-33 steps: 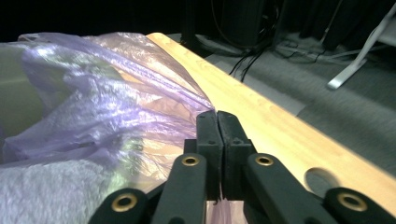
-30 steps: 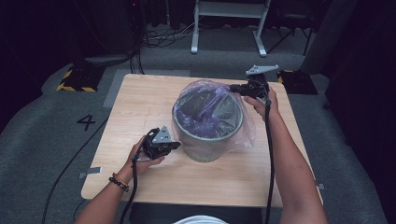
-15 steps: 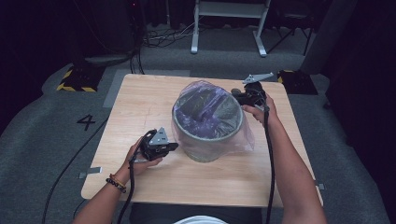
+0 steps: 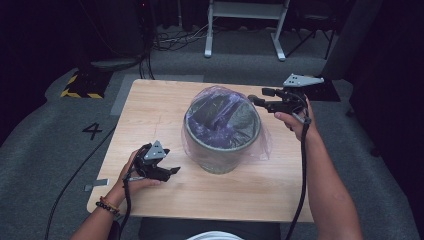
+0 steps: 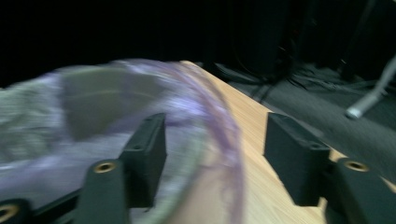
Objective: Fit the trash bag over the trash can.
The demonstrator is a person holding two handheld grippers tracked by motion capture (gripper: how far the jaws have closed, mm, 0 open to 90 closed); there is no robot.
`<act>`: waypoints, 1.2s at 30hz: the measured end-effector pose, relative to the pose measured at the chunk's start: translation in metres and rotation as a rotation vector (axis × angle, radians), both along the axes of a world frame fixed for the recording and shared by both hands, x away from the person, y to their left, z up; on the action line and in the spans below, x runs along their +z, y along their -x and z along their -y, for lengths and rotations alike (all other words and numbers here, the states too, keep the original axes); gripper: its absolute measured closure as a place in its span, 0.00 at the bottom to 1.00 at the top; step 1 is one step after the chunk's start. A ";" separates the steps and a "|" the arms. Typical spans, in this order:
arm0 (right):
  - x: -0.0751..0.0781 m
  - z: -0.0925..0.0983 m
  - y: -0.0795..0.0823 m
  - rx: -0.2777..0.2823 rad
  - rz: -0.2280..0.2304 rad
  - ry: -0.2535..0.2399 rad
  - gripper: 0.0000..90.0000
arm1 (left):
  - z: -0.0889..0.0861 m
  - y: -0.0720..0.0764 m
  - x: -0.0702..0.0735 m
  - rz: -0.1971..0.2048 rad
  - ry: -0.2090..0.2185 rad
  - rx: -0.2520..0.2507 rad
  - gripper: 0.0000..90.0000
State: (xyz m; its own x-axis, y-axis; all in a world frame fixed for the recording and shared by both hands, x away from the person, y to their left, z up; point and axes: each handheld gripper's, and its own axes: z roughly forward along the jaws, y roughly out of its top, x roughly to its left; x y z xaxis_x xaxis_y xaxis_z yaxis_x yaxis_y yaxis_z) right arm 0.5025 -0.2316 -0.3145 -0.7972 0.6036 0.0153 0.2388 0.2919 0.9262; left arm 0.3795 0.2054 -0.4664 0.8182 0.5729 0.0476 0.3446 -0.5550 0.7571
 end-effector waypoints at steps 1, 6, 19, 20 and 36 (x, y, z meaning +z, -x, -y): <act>0.004 -0.004 0.007 0.027 0.013 0.005 0.41 | -0.002 0.000 -0.002 -0.010 0.001 0.004 0.21; 0.010 -0.034 0.034 0.137 0.038 0.085 0.30 | -0.010 0.001 -0.012 -0.043 -0.001 0.025 0.18; -0.009 -0.087 0.053 0.205 -0.030 0.307 0.27 | -0.010 0.003 -0.029 -0.071 -0.058 0.018 0.18; -0.009 -0.088 0.054 0.216 -0.045 0.313 0.26 | -0.009 0.003 -0.030 -0.076 -0.063 0.019 0.18; -0.011 -0.106 0.057 0.224 -0.169 0.516 0.21 | -0.008 0.000 -0.037 -0.088 -0.029 0.006 0.15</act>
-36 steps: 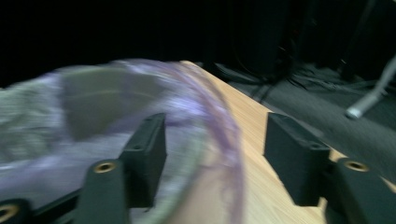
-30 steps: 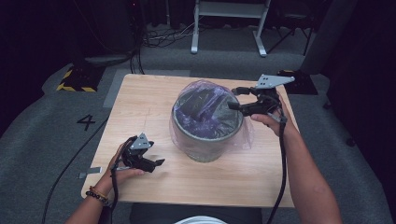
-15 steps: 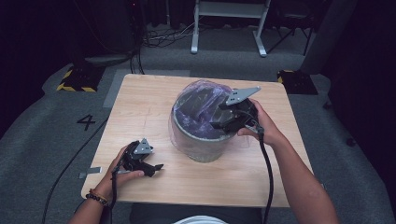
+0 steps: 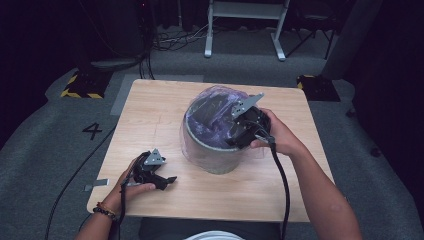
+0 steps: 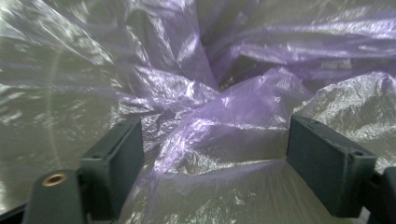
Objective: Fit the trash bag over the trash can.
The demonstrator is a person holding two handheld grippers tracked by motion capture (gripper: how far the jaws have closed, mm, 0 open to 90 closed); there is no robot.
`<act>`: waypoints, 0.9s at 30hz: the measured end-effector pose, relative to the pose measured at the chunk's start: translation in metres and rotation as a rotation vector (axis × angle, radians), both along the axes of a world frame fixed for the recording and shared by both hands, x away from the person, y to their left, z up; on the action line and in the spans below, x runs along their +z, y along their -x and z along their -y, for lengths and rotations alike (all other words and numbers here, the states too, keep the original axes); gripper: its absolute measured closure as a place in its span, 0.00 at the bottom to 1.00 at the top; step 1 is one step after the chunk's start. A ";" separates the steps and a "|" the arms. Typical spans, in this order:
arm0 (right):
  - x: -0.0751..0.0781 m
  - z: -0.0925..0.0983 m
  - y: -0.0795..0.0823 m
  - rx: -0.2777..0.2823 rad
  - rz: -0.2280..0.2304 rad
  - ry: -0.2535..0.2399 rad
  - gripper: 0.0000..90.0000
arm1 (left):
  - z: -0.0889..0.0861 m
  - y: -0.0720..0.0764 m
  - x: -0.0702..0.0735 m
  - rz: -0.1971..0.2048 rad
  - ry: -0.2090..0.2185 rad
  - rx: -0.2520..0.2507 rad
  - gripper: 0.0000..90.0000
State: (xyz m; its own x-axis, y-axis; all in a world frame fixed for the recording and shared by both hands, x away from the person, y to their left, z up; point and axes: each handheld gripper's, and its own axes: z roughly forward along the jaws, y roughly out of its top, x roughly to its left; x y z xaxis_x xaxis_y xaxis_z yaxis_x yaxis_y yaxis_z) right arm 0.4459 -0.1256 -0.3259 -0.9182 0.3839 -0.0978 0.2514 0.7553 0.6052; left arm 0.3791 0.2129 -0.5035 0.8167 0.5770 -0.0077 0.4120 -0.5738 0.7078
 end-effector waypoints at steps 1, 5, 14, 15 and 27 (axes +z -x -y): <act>0.000 -0.001 0.000 -0.002 -0.006 0.018 0.21 | 0.000 0.000 0.000 0.000 0.000 0.000 0.15; 0.000 -0.003 -0.001 -0.004 -0.012 0.040 0.20 | 0.001 -0.001 0.000 -0.003 0.001 -0.006 0.14; 0.001 0.001 -0.001 -0.030 -0.021 -0.062 0.23 | 0.001 0.000 0.000 -0.001 0.000 -0.003 0.14; 0.001 0.001 -0.001 -0.023 -0.024 -0.067 0.24 | 0.001 -0.001 0.000 -0.001 0.000 -0.003 0.14; 0.013 -0.011 -0.004 -0.036 0.035 -0.069 0.30 | 0.001 0.000 0.000 -0.001 0.000 -0.003 0.14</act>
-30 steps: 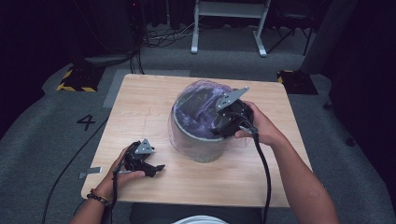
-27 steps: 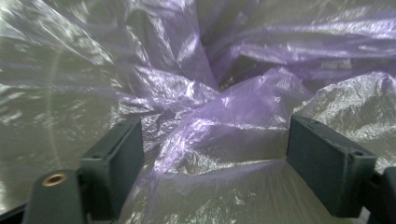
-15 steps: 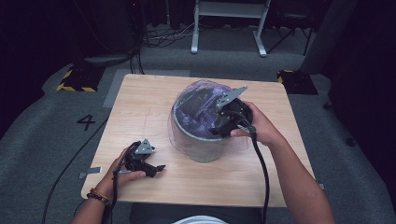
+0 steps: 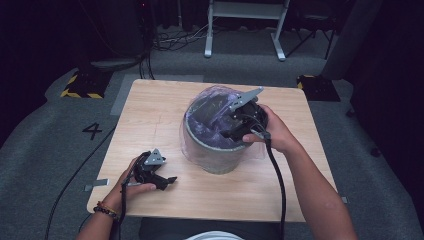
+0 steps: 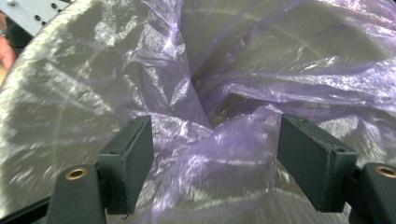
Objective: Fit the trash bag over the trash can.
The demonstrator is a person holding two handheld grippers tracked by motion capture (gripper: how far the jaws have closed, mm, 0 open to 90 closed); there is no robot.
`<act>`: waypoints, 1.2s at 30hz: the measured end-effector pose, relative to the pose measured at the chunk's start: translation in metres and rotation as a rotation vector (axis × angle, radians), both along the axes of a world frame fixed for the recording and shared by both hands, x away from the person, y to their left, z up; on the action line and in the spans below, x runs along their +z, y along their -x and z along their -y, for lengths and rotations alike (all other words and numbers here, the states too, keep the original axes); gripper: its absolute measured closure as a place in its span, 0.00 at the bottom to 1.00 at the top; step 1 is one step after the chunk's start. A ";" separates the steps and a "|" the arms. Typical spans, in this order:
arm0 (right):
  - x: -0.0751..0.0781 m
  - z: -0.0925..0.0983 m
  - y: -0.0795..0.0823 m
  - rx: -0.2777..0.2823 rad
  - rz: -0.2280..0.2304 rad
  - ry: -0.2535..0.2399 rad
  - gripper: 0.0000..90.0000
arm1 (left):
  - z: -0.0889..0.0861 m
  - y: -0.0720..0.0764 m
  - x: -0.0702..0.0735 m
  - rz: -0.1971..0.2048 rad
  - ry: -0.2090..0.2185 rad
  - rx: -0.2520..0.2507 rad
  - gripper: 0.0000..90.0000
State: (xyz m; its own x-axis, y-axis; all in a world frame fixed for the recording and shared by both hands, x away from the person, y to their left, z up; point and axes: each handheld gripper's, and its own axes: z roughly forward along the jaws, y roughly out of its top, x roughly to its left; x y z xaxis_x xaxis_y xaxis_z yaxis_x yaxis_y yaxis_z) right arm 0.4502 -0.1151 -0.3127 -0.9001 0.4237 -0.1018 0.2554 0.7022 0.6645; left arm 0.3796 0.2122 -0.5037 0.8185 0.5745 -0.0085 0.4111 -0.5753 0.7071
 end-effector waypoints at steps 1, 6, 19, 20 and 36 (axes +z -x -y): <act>0.000 -0.002 -0.001 -0.002 -0.009 0.005 0.30 | 0.000 0.000 0.000 0.000 -0.001 0.001 0.14; -0.006 -0.011 -0.009 -0.001 -0.063 0.063 0.28 | 0.000 0.000 0.000 0.000 0.000 0.000 0.14; -0.016 -0.018 -0.009 0.007 -0.124 0.193 0.24 | 0.000 0.000 0.000 -0.001 0.000 0.001 0.14; -0.016 -0.018 -0.009 0.008 -0.122 0.206 0.25 | 0.000 0.000 0.000 0.000 0.000 0.000 0.14; -0.007 -0.009 -0.007 0.002 -0.066 0.088 0.27 | 0.000 0.000 0.000 -0.001 0.001 -0.001 0.14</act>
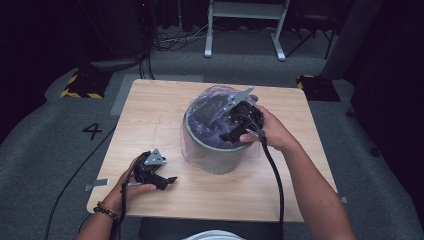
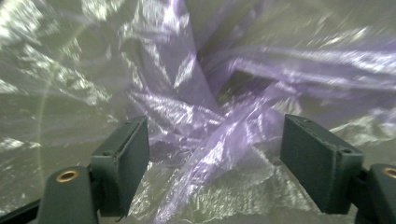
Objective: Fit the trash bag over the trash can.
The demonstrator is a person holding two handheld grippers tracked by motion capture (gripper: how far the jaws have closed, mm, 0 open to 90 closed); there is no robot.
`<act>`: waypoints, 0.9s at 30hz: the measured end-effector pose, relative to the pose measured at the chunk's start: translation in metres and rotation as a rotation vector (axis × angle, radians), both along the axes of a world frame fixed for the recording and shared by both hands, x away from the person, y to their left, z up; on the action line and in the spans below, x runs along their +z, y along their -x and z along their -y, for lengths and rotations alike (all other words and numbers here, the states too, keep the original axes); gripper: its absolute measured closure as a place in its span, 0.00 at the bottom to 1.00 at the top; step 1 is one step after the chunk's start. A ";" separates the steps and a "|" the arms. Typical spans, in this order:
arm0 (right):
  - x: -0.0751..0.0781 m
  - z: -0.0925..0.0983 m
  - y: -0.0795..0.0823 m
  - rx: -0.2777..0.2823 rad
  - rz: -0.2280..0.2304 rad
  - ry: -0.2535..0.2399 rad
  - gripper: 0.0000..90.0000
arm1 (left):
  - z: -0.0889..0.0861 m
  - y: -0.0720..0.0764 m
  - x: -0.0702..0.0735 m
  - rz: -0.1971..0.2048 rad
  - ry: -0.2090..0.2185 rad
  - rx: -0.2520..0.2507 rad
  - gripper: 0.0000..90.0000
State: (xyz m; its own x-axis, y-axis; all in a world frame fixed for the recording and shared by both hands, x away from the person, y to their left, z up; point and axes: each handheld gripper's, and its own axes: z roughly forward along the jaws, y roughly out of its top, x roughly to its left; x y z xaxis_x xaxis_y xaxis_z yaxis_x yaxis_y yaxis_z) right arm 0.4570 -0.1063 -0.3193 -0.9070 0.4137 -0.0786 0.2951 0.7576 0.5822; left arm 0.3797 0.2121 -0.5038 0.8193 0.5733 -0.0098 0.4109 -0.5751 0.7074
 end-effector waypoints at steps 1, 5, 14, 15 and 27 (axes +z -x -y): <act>0.001 0.001 0.000 0.001 0.007 -0.012 0.28 | 0.000 0.000 0.000 0.000 0.000 -0.001 0.14; 0.001 0.003 0.000 -0.007 0.029 -0.044 0.29 | 0.000 0.000 0.000 -0.001 0.001 -0.001 0.14; 0.001 0.005 0.004 -0.006 0.060 -0.069 0.28 | 0.000 0.000 0.000 -0.001 0.000 -0.001 0.14; 0.001 0.005 0.004 -0.007 0.066 -0.069 0.27 | 0.000 0.000 0.000 -0.001 0.001 -0.001 0.14; 0.001 0.015 0.017 0.008 0.123 -0.076 0.23 | 0.000 0.000 0.000 -0.001 0.000 -0.003 0.14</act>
State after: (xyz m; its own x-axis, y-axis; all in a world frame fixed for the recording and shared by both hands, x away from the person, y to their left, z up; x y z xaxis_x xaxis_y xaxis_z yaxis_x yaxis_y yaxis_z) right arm 0.4398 -0.1214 -0.3179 -0.8958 0.4152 -0.1587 0.2116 0.7123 0.6692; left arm 0.3798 0.2121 -0.5038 0.8211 0.5707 -0.0102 0.4096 -0.5767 0.7068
